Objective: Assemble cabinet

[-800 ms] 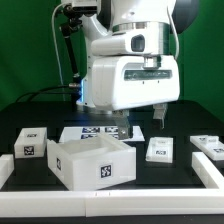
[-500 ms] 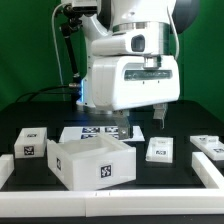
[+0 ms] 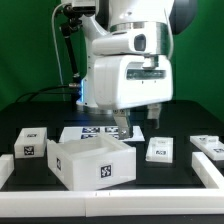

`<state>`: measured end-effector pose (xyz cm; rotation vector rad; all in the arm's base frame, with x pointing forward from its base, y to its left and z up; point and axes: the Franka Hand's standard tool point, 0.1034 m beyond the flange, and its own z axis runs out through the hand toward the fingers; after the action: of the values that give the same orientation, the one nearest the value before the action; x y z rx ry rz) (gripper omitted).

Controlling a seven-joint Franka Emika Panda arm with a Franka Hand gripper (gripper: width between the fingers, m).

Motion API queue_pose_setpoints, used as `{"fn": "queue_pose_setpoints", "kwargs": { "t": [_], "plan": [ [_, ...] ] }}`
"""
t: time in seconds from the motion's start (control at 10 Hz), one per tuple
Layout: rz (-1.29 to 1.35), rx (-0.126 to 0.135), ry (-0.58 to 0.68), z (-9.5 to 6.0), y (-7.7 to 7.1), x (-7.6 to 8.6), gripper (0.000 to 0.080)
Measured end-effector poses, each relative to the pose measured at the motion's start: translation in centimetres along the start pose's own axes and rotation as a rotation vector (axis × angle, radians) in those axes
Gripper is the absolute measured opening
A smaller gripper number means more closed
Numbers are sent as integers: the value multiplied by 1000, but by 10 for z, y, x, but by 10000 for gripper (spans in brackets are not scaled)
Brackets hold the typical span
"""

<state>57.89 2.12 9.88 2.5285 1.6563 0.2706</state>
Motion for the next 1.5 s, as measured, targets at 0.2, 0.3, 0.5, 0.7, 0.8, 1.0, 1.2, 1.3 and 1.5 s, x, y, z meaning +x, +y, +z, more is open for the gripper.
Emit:
{"fn": "queue_pose_setpoints", "kwargs": {
  "t": [0.2,0.3,0.5,0.7,0.8,1.0,1.2,1.3,1.5],
  "plan": [
    [-118,43,-34,-5,-6,-12,798],
    [-190,79,-67,-5,-12,-16,798],
    [-210,98,-86,-3,-14,-18,798],
    [-210,99,-87,-3,-14,-18,798],
    [-302,102,-85,-3,-14,-22,798],
    [-467,123,-81,-3,-21,-35,798],
    [-621,156,-78,1,-31,-47,798],
    [-603,159,-79,0,-31,-56,798],
    [-592,160,-80,1,-31,-56,798]
  ]
}}
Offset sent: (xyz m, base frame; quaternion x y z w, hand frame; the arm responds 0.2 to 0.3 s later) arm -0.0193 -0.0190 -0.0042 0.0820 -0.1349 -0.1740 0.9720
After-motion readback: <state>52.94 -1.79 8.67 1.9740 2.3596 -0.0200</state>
